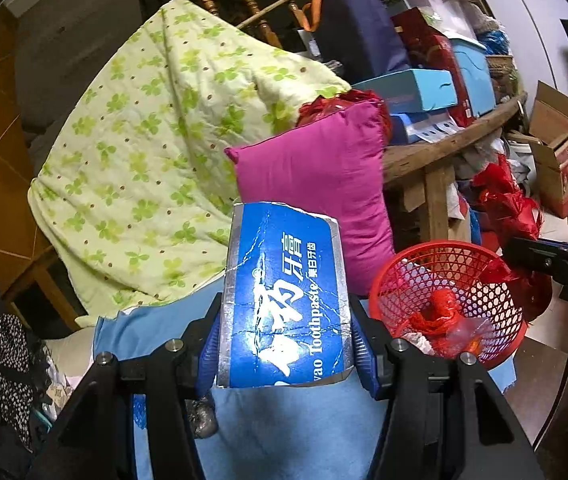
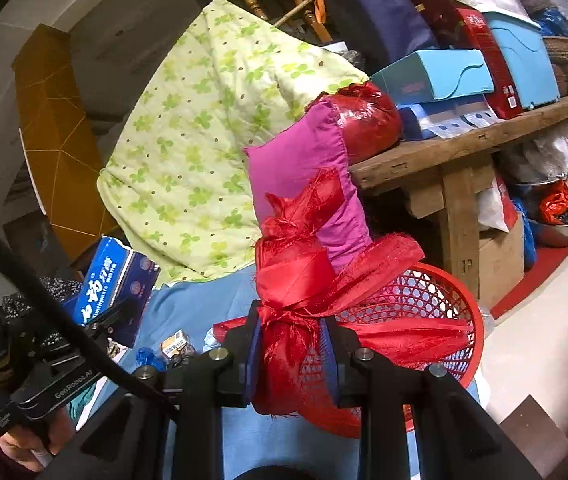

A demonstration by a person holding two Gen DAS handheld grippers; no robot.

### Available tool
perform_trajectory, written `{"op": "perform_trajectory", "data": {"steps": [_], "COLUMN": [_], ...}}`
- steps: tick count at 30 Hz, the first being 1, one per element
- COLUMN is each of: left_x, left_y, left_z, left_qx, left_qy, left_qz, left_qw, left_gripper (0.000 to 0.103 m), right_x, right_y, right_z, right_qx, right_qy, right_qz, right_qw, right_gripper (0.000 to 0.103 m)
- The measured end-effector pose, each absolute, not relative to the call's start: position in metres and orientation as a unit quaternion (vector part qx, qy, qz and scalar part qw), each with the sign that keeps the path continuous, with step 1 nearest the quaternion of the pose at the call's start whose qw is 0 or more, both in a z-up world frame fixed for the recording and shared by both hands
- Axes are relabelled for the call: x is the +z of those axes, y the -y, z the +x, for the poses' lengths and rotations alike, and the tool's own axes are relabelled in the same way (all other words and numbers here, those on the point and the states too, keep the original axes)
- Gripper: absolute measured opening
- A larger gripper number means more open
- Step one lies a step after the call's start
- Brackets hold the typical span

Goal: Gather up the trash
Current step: 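Carry the carton and ribbon over the red basket and open both tools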

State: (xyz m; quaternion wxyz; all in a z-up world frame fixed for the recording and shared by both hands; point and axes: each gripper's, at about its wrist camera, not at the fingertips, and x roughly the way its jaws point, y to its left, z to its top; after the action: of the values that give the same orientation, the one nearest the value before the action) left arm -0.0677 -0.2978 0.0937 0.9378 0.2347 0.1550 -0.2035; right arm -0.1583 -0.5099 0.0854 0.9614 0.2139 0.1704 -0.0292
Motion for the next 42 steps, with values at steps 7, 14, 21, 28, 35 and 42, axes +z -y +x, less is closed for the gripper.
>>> {"op": "perform_trajectory", "data": {"steps": [7,14,21,28,35,42], "left_x": [0.089,0.082,0.063,0.052,0.037,0.003], "left_y": [0.323,0.357,0.388,0.371,0.283,0.133], "left_z": [-0.064,-0.051,-0.032,-0.021,-0.005,0.022], "left_qx": [-0.234,-0.314,-0.370,-0.364,-0.293,-0.152], "left_qy": [-0.159,-0.187,-0.222,-0.236,-0.257,-0.297], "left_qz": [0.239,0.218,0.200,0.184,0.163,0.122], "left_qw": [0.929,0.905,0.880,0.882,0.906,0.935], "left_gripper": [0.058,0.059,0.067,0.074,0.074,0.074], "right_x": [0.077,0.058,0.035,0.023,0.050,0.073], "right_y": [0.527,0.550,0.570,0.580,0.555,0.490], "right_z": [-0.160,-0.146,-0.130,-0.131,-0.140,-0.115], "right_qx": [-0.043,-0.061,-0.071,-0.077,-0.066,0.007], "right_qy": [-0.173,-0.196,-0.218,-0.211,-0.169,-0.162], "right_qz": [0.228,0.243,0.270,0.297,0.259,0.208], "right_qw": [0.957,0.948,0.935,0.928,0.949,0.965], "right_gripper": [0.028,0.028,0.032,0.068,0.068,0.068]}}
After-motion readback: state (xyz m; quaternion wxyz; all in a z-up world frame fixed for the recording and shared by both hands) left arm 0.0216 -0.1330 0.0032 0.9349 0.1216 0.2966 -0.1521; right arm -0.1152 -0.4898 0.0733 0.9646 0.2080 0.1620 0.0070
